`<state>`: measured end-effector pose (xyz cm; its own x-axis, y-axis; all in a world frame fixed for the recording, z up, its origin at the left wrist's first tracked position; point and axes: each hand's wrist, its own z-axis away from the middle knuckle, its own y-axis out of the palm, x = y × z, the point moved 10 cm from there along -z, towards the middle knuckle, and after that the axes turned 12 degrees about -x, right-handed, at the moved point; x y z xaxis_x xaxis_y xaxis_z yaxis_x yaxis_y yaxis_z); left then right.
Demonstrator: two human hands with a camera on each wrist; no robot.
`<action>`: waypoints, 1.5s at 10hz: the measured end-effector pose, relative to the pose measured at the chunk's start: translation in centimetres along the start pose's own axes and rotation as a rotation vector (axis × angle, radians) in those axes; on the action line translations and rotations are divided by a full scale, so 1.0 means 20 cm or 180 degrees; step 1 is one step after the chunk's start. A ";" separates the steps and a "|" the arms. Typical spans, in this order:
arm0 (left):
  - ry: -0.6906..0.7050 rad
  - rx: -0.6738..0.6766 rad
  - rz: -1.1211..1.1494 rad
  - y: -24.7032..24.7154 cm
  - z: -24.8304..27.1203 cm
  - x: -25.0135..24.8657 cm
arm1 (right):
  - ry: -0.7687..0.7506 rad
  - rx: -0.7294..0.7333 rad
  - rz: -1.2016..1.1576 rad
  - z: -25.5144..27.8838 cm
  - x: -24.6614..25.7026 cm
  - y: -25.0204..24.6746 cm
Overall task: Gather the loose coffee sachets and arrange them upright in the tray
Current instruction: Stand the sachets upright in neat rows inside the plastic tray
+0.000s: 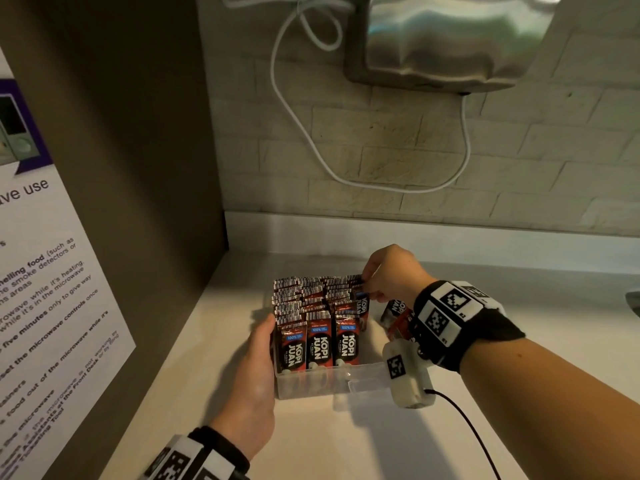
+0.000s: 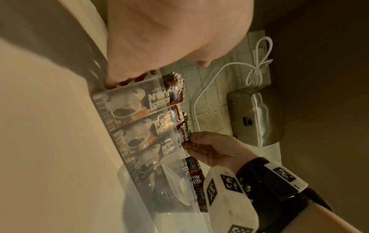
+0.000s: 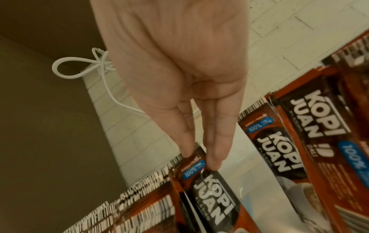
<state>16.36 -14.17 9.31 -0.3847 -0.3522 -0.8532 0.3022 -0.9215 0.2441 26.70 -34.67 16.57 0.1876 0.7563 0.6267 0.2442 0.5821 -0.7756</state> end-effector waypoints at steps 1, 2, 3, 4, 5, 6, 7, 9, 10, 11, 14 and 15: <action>0.0119 0.0067 -0.0096 -0.01 -0.02 0.01 | -0.0008 -0.0005 -0.0004 0.00 0.00 0.00; 0.0228 0.0056 -0.0027 -0.02 -0.05 0.02 | -0.0013 -0.0028 -0.0020 0.01 0.02 -0.01; 0.0575 -0.0183 0.0086 -0.05 -0.02 -0.06 | 0.0035 -0.0141 -0.0108 0.04 0.03 -0.08; 0.1414 -0.0503 0.0247 -0.10 0.04 -0.23 | 0.0024 -0.0468 -0.0404 0.06 0.03 -0.26; 0.1922 -0.0158 0.0107 0.01 0.12 -0.33 | 0.0072 -0.0759 -0.0547 0.08 -0.04 -0.46; 0.1951 0.0456 -0.0650 0.26 0.15 -0.26 | 0.0190 -0.0797 -0.0594 0.09 -0.15 -0.58; 0.1769 0.1127 -0.1695 0.55 0.18 -0.08 | 0.0432 -0.0515 -0.0498 0.11 -0.29 -0.57; 0.1363 0.1471 -0.3122 0.85 0.09 0.19 | 0.0830 0.0289 -0.0642 0.18 -0.46 -0.35; 0.1153 0.1456 -0.3325 0.90 0.02 0.25 | 0.0772 0.0475 -0.0699 0.17 -0.45 -0.26; 0.1116 0.1352 -0.3394 0.93 -0.03 0.26 | 0.0526 0.0502 -0.0619 0.13 -0.39 -0.21; 0.0926 0.1144 -0.3379 0.94 -0.07 0.24 | -0.0414 0.0582 0.0317 0.03 -0.23 -0.12; 0.0954 0.1071 -0.3325 0.93 -0.08 0.23 | -0.0628 0.0367 0.0754 0.00 -0.21 -0.12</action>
<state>21.64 -32.77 9.14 -0.0731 0.6257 -0.7766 -0.3106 -0.7543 -0.5784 25.36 -39.36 15.79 0.0355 0.9114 0.4099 0.1044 0.4046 -0.9085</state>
